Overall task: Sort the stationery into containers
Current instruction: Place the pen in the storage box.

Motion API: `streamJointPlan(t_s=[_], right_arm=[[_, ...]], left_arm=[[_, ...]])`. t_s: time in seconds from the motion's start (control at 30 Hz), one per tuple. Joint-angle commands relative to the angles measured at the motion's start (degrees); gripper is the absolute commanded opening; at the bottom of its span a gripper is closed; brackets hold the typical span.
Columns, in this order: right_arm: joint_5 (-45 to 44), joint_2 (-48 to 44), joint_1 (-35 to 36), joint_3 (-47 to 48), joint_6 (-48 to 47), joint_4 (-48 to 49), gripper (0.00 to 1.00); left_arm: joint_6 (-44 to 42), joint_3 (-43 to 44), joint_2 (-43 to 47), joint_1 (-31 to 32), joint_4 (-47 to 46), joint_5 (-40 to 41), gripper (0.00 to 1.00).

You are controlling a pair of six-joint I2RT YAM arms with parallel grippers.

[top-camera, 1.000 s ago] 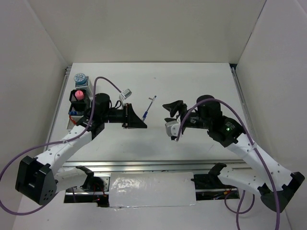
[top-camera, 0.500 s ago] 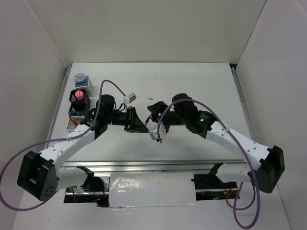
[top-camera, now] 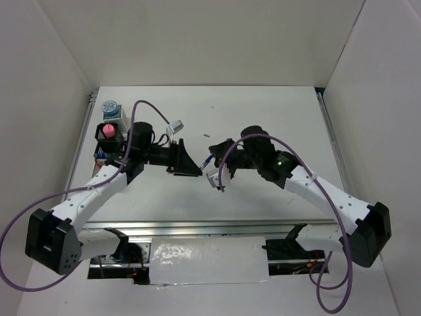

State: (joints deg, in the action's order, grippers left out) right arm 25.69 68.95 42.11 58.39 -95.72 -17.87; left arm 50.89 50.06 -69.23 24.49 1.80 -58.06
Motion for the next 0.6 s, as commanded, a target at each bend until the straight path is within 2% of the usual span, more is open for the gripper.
streamJointPlan(t_s=[0.0,0.1,0.13,0.17,0.2,0.23,0.27,0.3,0.33,0.37,0.4,0.43,0.47,0.57], right_arm=[[2.2,-5.0,-2.0,0.2,6.0,2.6,0.00],[3.0,-7.3,-4.7,0.6,14.2,0.8,0.00],[3.5,-7.9,-5.3,0.1,17.4,1.5,0.00],[4.1,-8.6,-6.5,0.0,25.8,2.1,0.00],[5.7,-9.4,-7.1,0.7,30.2,2.4,0.00],[6.6,-9.4,-7.5,1.4,35.1,2.1,0.00],[7.3,-9.1,-7.9,2.6,46.0,1.8,0.00],[8.5,-7.6,-8.8,5.6,51.1,1.0,0.00],[12.2,-6.6,-9.1,7.3,56.1,-1.3,0.00],[13.9,-5.6,-9.1,9.1,65.6,-2.1,0.00],[15.7,-3.8,-9.2,11.7,70.4,-2.3,0.00],[19.4,-3.1,-9.3,12.8,75.5,-1.4,0.00],[21.3,-2.1,-9.2,14.0,84.2,-0.2,0.00],[25.3,-0.6,-7.4,15.3,97.8,5.5,0.00]], left_arm=[[-10.3,5.5,1.9,-6.9,8.4,-2.7,0.78],[-15.5,8.2,3.6,-12.9,13.6,-4.3,0.82],[-17.7,8.7,4.2,-17.3,14.1,-4.9,0.82],[-18.3,9.3,5.6,-19.7,12.7,-4.8,0.84],[-16.5,9.2,7.7,-23.4,10.2,-4.6,0.84],[-14.9,8.5,8.8,-24.2,6.5,-4.7,0.84],[-12.8,6.7,10.0,-26.1,2.2,-4.8,0.84],[-11.2,5.8,11.0,-26.9,-7.9,-5.0,0.81],[-8.8,5.0,13.0,-27.0,-12.5,-5.5,0.79],[-8.5,4.0,13.7,-26.5,-16.4,-5.9,0.75],[-11.0,4.0,14.2,-25.1,-19.5,-6.2,0.74],[-12.6,4.2,15.0,-24.9,-19.6,-5.6,0.72],[-14.9,4.6,15.4,-21.5,-19.6,-4.8,0.66],[-15.5,4.3,16.8,-18.3,-22.1,-0.8,0.62]])
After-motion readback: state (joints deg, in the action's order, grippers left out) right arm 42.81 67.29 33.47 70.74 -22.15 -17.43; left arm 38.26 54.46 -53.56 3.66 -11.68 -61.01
